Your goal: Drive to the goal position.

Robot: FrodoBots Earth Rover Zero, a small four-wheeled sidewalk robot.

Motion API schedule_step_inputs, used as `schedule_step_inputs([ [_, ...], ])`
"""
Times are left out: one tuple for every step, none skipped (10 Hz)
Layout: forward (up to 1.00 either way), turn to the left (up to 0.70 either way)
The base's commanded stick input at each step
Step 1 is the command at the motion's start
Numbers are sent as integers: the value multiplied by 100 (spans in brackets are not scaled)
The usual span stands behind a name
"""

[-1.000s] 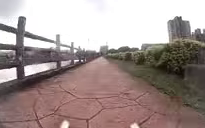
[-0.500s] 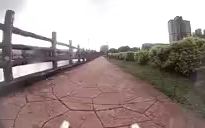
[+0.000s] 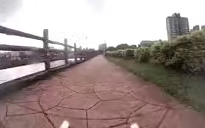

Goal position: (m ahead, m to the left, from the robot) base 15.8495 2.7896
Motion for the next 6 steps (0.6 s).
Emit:
schedule_step_inputs([
  [70,0],
  [70,0],
  [70,0],
  [70,0],
  [70,0],
  [70,0],
])
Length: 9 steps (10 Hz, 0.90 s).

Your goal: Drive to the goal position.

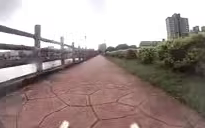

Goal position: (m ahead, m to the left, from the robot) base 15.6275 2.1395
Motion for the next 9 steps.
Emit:
schedule_step_inputs([
  [70,0],
  [70,0],
  [70,0],
  [70,0],
  [70,0],
  [70,0],
  [70,0],
  [70,0],
  [70,0],
])
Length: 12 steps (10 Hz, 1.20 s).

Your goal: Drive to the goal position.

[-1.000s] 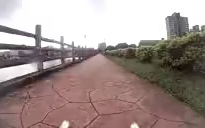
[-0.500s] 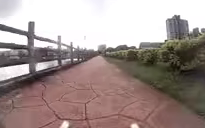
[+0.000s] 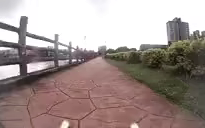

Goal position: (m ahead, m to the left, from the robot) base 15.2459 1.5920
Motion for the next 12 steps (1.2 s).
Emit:
schedule_step_inputs([
  [70,0],
  [70,0],
  [70,0],
  [70,0],
  [70,0],
  [70,0],
  [70,0],
  [70,0],
  [70,0],
  [70,0],
  [70,0],
  [70,0],
])
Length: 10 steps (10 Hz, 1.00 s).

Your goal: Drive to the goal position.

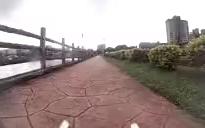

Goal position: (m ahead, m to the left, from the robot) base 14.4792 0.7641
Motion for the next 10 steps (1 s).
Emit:
schedule_step_inputs([
  [70,0],
  [70,0],
  [70,0],
  [70,0],
  [70,0],
  [70,0],
  [70,0],
  [70,0],
  [70,0],
  [70,0],
])
